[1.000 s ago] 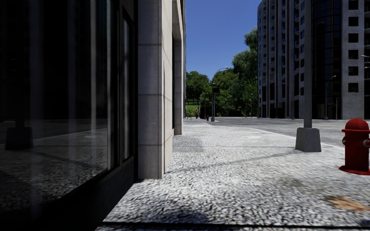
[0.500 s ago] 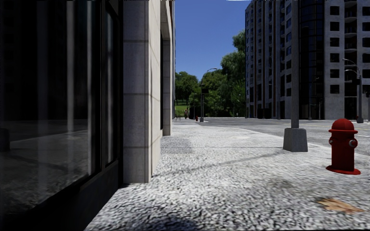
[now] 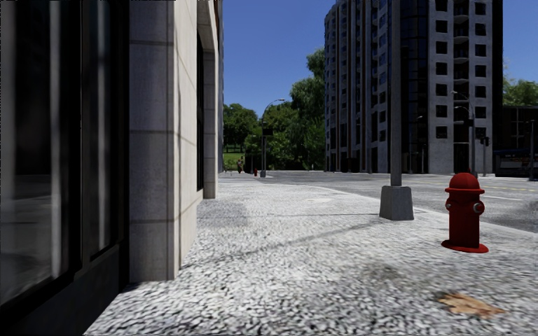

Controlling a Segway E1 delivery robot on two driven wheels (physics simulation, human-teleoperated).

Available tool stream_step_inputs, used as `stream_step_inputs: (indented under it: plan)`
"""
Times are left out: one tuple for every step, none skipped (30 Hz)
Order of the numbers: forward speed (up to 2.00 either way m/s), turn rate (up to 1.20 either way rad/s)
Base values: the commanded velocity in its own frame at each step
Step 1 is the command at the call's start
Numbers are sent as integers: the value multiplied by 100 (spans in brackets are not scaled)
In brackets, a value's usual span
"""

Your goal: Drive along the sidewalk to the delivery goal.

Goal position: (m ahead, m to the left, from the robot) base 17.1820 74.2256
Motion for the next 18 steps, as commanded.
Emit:
stream_step_inputs:
  plan:
    - [44,-37]
    - [44,-31]
    - [49,0]
    - [53,0]
    - [54,0]
    - [54,0]
    - [54,0]
    - [54,0]
    - [54,0]
    - [54,0]
    - [54,0]
    - [54,0]
    - [54,0]
    - [54,0]
    - [54,0]
    - [53,0]
    - [53,0]
    - [53,0]
